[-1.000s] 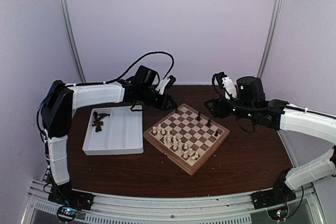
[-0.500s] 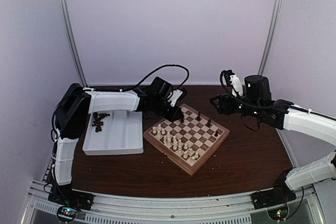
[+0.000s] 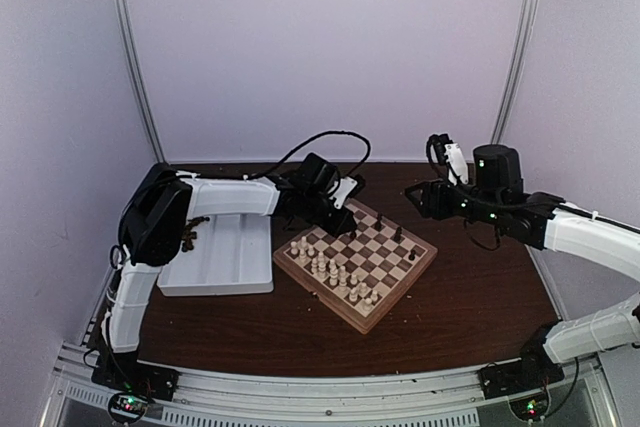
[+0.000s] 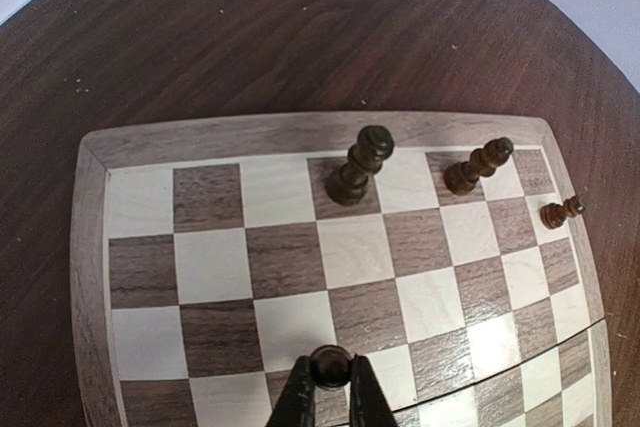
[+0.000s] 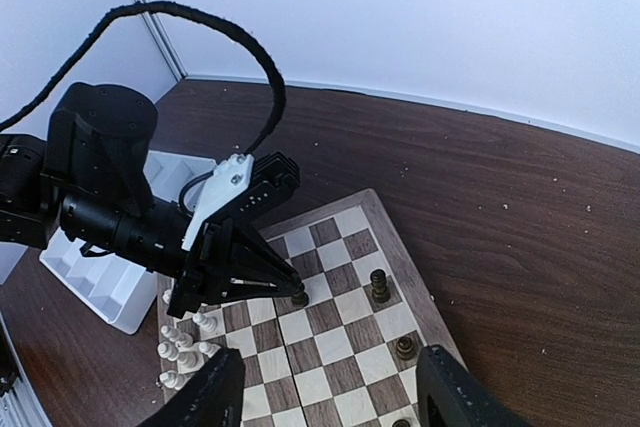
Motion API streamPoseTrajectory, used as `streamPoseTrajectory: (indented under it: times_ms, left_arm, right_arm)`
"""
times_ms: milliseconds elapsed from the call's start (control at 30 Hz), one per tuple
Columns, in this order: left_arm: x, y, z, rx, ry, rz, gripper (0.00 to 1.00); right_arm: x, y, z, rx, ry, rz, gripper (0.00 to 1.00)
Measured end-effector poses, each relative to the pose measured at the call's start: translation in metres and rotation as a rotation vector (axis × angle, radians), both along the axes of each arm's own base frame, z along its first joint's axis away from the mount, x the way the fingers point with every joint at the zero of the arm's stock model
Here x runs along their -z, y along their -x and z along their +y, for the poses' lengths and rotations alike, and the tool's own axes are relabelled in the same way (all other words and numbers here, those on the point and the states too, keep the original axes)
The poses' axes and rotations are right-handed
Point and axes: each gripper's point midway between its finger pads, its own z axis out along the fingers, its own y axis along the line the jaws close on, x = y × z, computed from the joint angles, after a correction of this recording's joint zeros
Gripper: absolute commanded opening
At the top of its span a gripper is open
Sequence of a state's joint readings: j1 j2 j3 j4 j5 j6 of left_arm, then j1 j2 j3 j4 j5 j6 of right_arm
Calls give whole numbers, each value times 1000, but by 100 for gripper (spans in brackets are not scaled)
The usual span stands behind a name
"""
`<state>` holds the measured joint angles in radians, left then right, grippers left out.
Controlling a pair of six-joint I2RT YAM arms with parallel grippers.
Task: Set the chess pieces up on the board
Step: Place the chess piece on the chessboard.
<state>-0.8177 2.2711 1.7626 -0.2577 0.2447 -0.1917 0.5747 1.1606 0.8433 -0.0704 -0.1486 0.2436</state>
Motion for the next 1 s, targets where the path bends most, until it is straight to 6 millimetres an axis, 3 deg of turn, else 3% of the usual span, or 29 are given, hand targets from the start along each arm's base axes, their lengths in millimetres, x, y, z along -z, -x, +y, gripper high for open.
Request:
streamPoseTrajectory:
  times_ms: [167,300,467,733,867,1000]
  left_arm:
    - [6,6,-7,25,-17,-15,12]
    - [7,10,-9,37,-32,-28,31]
    - [9,12,-8,35,-49,-29,46]
    - [9,15,-2,27,-62,-26,50]
    - [-11,20,8,16,-56,-45,50]
    - [-54,26,23,-12,-26,-105,50]
  right_arm:
    - [1,2,0,-9,-6,6,62]
    - [1,3,1,-13,-17,8,62]
    - [1,4,3,-21,-27,14,62]
    - [3,7,2,-28,-28,35,65]
    - [1,15,5,-61,-40,107,65]
    - [-28,19,23,-134,-84,206,65]
